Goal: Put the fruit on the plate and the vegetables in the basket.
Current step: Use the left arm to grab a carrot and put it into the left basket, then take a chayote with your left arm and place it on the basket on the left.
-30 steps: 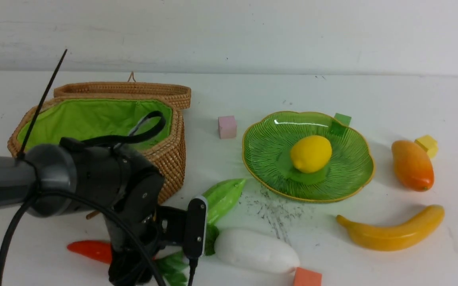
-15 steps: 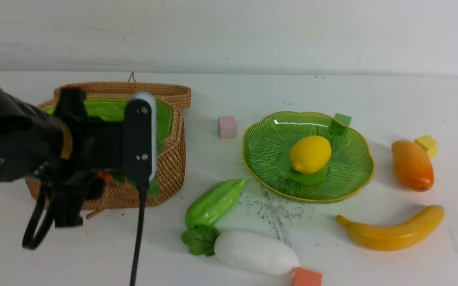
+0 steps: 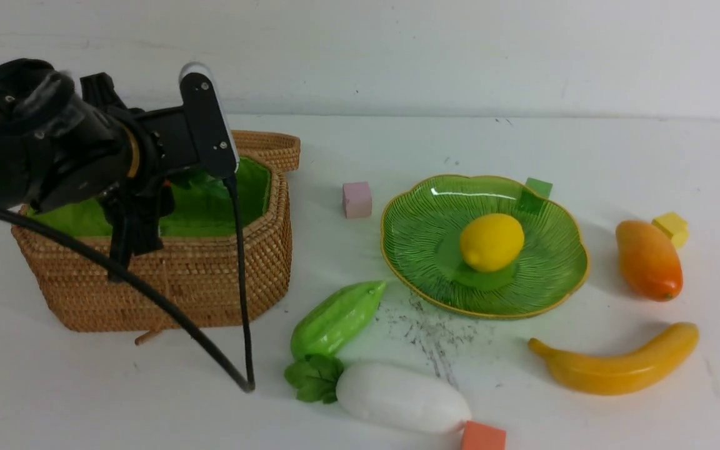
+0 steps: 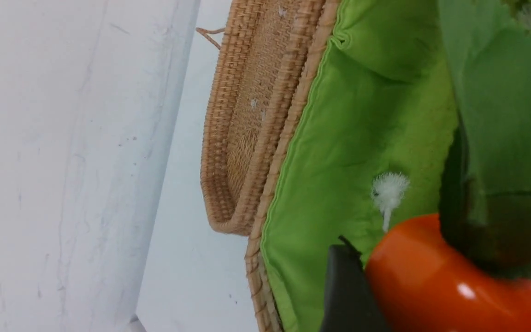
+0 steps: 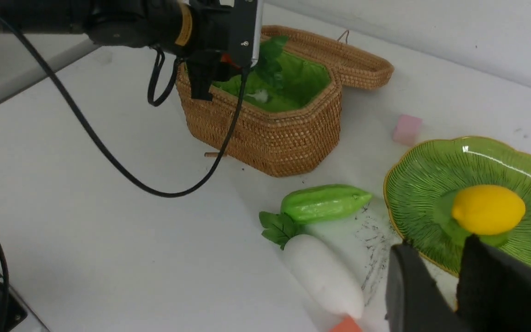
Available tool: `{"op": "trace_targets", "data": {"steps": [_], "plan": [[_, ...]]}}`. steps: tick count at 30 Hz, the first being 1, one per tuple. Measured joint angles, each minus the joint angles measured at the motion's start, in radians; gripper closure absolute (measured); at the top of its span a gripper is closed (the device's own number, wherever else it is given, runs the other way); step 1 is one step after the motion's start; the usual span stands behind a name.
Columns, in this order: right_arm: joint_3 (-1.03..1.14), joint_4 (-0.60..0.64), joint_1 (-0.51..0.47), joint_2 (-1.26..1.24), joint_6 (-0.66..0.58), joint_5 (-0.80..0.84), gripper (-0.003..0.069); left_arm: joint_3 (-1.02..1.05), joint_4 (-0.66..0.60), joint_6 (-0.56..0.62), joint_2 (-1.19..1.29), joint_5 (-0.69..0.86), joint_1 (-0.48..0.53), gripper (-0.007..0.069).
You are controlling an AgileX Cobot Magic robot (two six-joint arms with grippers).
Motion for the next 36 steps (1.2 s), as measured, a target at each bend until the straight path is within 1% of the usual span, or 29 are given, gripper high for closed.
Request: {"op": "trace_targets", "data": {"steps": [4, 6, 8, 9, 12, 14, 17, 19, 20, 21, 23, 24, 25, 26, 27, 28, 29, 30, 31, 32, 33, 35, 36], "plan": [[0.0, 0.003, 0.0, 0.0, -0.002, 0.019, 0.048, -0.001, 0.0, -0.007, 0.003, -0.026, 0.0, 0.0222], [0.0, 0.004, 0.0, 0.0, -0.002, 0.022, 0.0478, -0.001, 0.0, -0.008, 0.003, -0.029, 0.0, 0.019], [0.0, 0.005, 0.0, 0.0, -0.002, 0.022, 0.0478, -0.001, -0.008, -0.013, 0.003, -0.025, 0.0, 0.009], [0.0, 0.005, 0.0, 0.0, -0.003, 0.022, 0.0478, -0.002, -0.01, -0.019, 0.003, -0.024, 0.0, 0.0052], [0.0, 0.005, 0.0, 0.0, -0.003, 0.022, 0.0478, -0.002, -0.033, -0.043, -0.003, -0.014, 0.0, -0.0024], [0.0, 0.005, 0.0, 0.0, -0.003, 0.022, 0.0478, -0.002, -0.049, -0.053, -0.016, -0.008, 0.0, -0.0036], [0.0, 0.005, 0.0, 0.0, -0.003, 0.022, 0.0478, -0.002, -0.099, -0.06, -0.056, 0.002, 0.0, -0.0025], [0.0, 0.005, 0.0, 0.0, -0.003, 0.022, 0.0478, -0.002, -0.219, -0.064, -0.113, 0.017, 0.0, 0.0016], [0.0, 0.005, 0.0, 0.0, -0.003, 0.023, 0.0478, -0.002, -0.26, -0.064, -0.127, 0.022, 0.0, 0.0032], [0.0, 0.005, 0.0, 0.0, -0.003, 0.03, 0.0478, -0.002, -0.372, -0.065, -0.163, 0.041, 0.0, 0.0083], [0.0, 0.005, 0.0, 0.0, -0.003, 0.042, 0.0478, -0.002, -0.485, -0.07, -0.193, 0.066, 0.0, 0.0141], [0.0, 0.005, 0.0, 0.0, -0.003, 0.065, 0.0478, -0.002, -0.613, -0.08, -0.222, 0.106, 0.0, 0.0228], [0.0, 0.005, 0.0, 0.0, -0.003, 0.084, 0.0478, -0.002, -0.722, -0.089, -0.241, 0.136, 0.0, 0.0286], [0.0, 0.005, 0.0, 0.0, -0.003, 0.104, 0.0478, -0.002, -0.83, -0.097, -0.264, 0.179, 0.0, 0.0365], [0.0, 0.005, 0.0, 0.0, -0.003, 0.125, 0.0478, -0.002, -0.947, -0.099, -0.28, 0.239, 0.0, 0.0462], [0.0, 0.005, 0.0, 0.0, -0.003, 0.14, 0.0477, -0.003, -1.015, -0.098, -0.287, 0.294, 0.0, 0.054], [0.0, 0.005, 0.0, 0.0, -0.003, 0.15, 0.0477, -0.003, -1.072, -0.091, -0.289, 0.329, -0.001, 0.0578], [0.0, 0.005, 0.0, 0.0, -0.003, 0.163, 0.0476, -0.003, -1.123, -0.08, -0.289, 0.386, -0.008, 0.0622], [0.0, 0.005, 0.0, 0.0, -0.003, 0.172, 0.0475, -0.003, -1.146, -0.07, -0.284, 0.426, -0.023, 0.0638], [0.0, 0.005, 0.0, 0.0, -0.003, 0.177, 0.0475, -0.003, -1.153, -0.066, -0.278, 0.457, -0.034, 0.0638], [0.0, 0.005, 0.0, 0.0, -0.003, 0.191, 0.0473, -0.003, -1.153, -0.063, -0.262, 0.486, -0.071, 0.0638], [0.0, 0.005, 0.0, 0.0, -0.005, 0.2, 0.0472, -0.003, -1.124, -0.08, -0.238, 0.493, -0.135, 0.0638], [0.0, 0.005, 0.0, 0.0, -0.005, 0.205, 0.047, -0.003, -1.075, -0.114, -0.213, 0.478, -0.191, 0.0638]]}}
